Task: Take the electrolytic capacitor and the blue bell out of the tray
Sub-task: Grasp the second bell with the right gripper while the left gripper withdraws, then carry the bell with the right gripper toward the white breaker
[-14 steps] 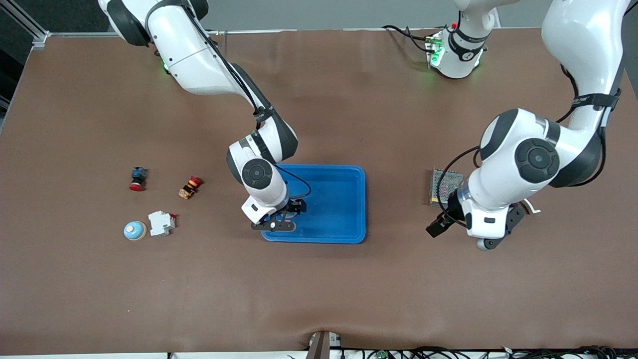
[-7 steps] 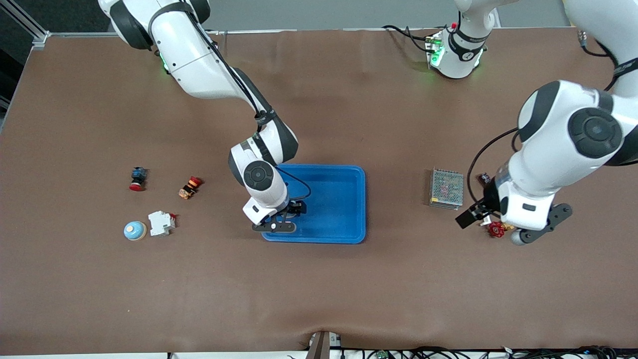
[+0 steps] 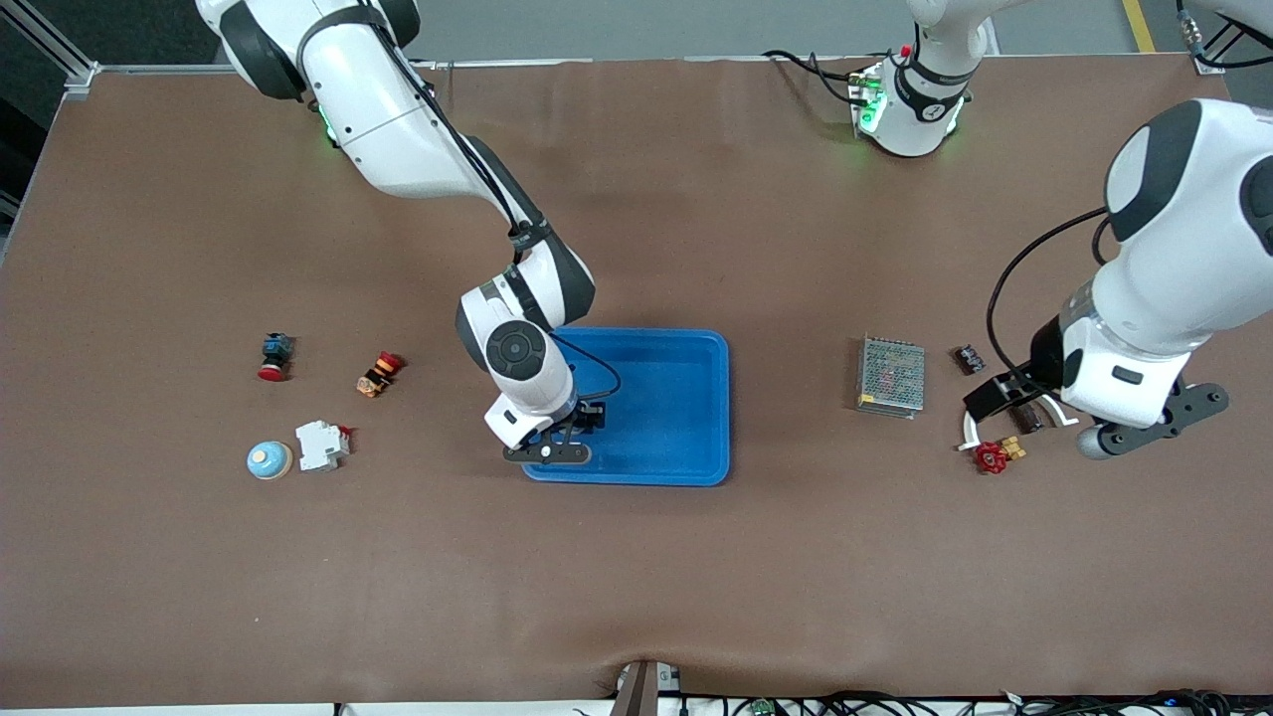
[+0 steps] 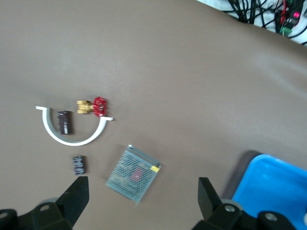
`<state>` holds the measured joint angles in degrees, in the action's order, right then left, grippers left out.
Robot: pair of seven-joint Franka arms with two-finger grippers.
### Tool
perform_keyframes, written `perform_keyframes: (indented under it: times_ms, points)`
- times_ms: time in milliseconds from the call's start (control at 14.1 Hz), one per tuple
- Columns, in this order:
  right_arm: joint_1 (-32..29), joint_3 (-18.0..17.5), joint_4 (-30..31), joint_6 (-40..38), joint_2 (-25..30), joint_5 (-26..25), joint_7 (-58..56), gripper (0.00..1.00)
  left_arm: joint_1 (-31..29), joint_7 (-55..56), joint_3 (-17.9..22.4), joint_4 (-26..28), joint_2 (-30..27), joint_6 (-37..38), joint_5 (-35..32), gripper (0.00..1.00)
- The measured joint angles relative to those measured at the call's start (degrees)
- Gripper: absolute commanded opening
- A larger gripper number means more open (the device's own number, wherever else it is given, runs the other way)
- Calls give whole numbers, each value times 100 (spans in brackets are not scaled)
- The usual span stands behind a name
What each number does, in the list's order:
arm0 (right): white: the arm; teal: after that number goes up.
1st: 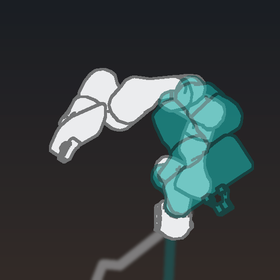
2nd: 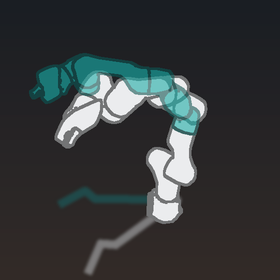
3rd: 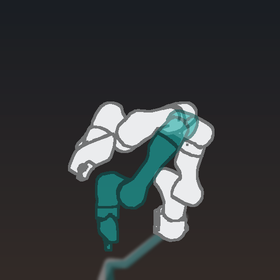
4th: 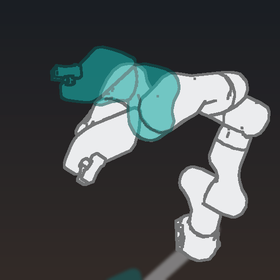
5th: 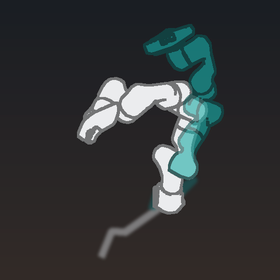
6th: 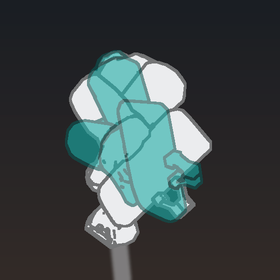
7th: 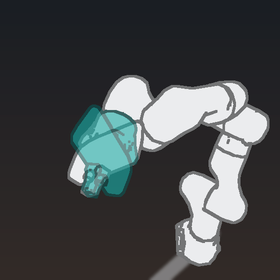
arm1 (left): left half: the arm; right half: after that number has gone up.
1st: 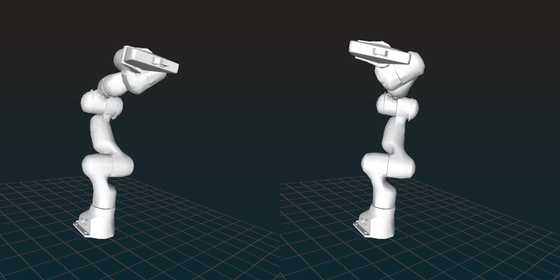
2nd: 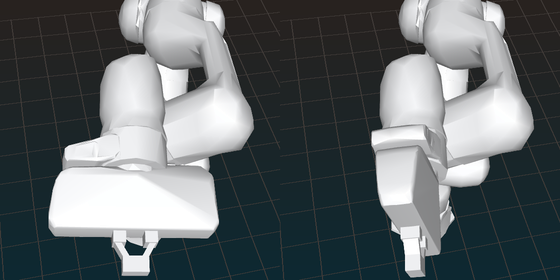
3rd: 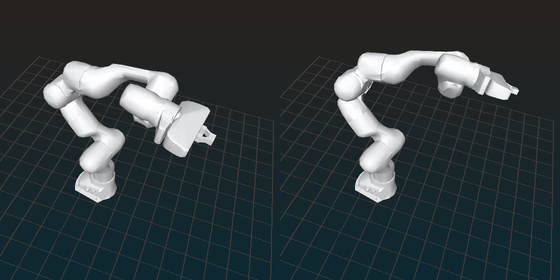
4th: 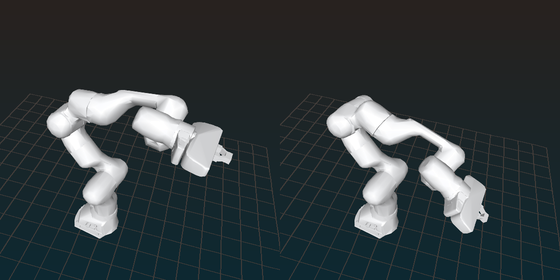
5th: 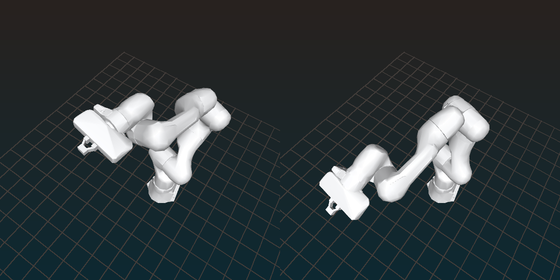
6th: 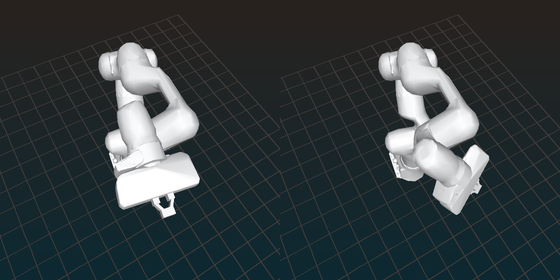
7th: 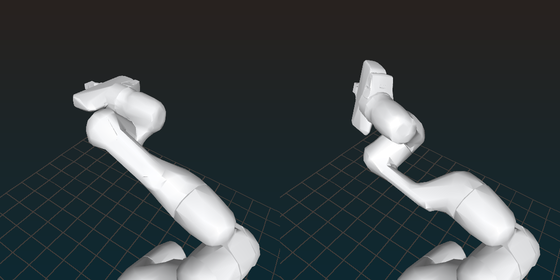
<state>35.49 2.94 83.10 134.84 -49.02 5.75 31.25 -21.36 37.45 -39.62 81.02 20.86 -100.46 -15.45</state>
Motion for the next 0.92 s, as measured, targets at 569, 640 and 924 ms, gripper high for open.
perform_keyframes:
  times_ms: [569,640,924]
  points:
    - [2,5,-35,14,2,-15,-17,46,-618,-1717,2,-8,-643,634,207,100]
    - [2,4,-61,15,3,-17,-21,46,-729,-1881,3,-8,-707,701,293,100]
    - [0,27,-179,-93,83,-17,-251,46,-877,-2032,5,-134,-775,1059,367,100]
